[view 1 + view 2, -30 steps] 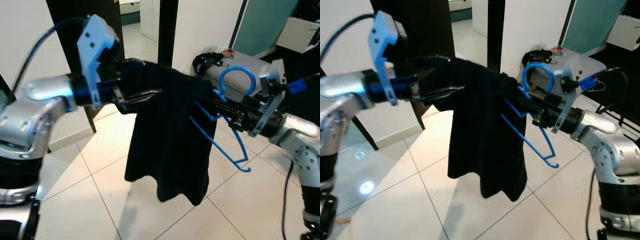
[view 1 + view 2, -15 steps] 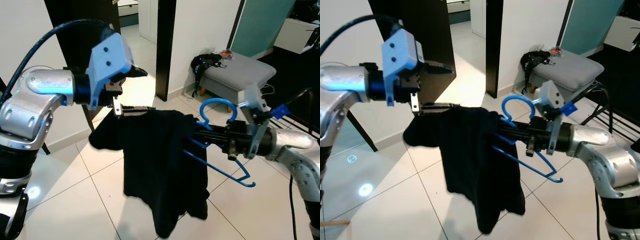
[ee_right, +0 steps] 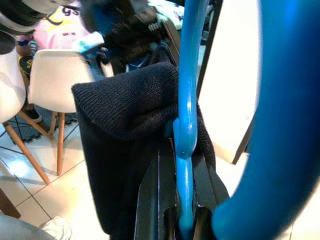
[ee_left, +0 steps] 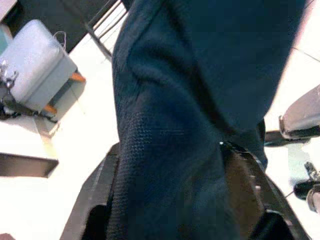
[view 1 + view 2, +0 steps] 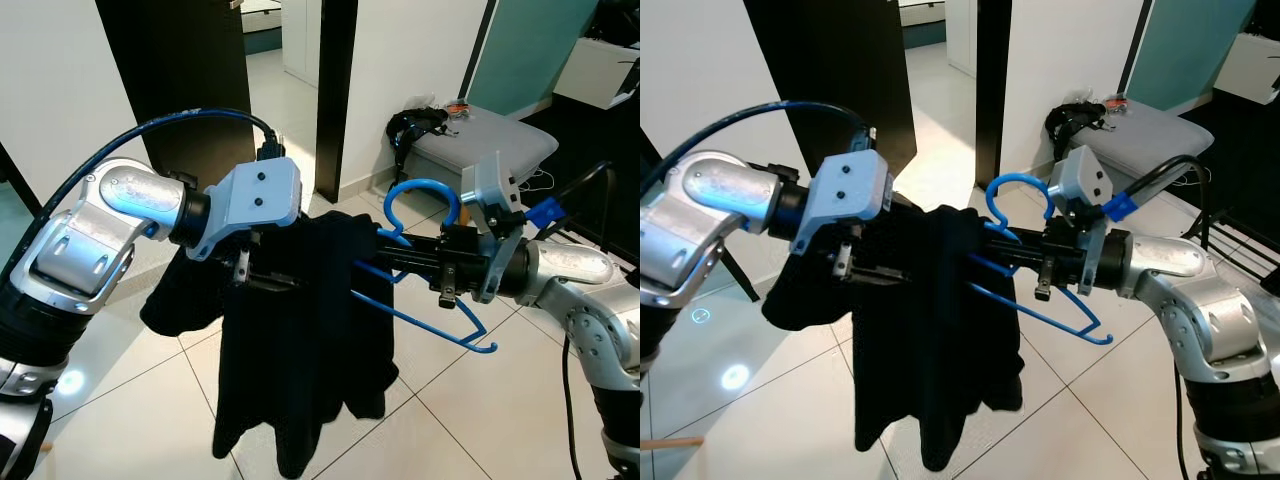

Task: Hang hanger

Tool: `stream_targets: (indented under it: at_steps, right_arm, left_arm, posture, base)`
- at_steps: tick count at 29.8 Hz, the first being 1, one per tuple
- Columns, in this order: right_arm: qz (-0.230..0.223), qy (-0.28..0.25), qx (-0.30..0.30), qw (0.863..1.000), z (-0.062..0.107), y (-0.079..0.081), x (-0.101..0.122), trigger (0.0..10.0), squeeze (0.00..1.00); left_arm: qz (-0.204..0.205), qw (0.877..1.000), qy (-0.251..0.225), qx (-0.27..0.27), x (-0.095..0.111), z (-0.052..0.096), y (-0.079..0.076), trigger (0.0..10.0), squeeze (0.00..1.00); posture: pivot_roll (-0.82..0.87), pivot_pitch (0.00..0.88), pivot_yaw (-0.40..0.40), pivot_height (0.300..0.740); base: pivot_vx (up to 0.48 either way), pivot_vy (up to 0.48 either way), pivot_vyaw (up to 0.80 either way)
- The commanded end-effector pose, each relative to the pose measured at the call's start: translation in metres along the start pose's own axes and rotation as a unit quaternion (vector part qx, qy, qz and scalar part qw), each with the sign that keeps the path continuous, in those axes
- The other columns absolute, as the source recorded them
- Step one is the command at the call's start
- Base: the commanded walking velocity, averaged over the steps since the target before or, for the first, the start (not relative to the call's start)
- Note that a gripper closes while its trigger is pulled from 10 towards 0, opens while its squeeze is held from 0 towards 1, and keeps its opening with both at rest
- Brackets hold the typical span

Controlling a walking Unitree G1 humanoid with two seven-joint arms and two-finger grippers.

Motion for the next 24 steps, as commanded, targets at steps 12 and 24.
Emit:
stream_targets:
  at_steps: [12, 24]
  right_arm:
    - [0.042, -0.012, 0.01, 0.999, 0.0, 0.005, 0.013, 10.0, 0.0]
    - [0.034, -0.011, -0.023, 0.999, 0.001, -0.005, 0.01, 10.0, 1.0]
  left_arm:
    - [-0.003, 0.999, 0.041, -0.02, -0.015, 0.004, 0.0, 0.0, 0.0]
    - [-0.005, 0.999, 0.032, -0.007, -0.016, 0.005, 0.005, 0.0, 0.0]
  posture:
    - [0.01, 0.048, 0.016, 0.74]
    - [0.0, 0.047, 0.013, 0.74]
  base:
    - [0.0, 0.0, 0.0]
    - [0.0, 0.0, 0.0]
Point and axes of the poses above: a point about 5 cm out from each wrist's last joint towards the gripper, its own z axis pointing back from the gripper into the wrist, its own x axis along the axis of the wrist's last joint, y = z × x, the point moved 3 cm from there along -z, pointing out of the wrist towards the gripper, and after that the axes turned 1 degree about z, right-handed, at the moved point
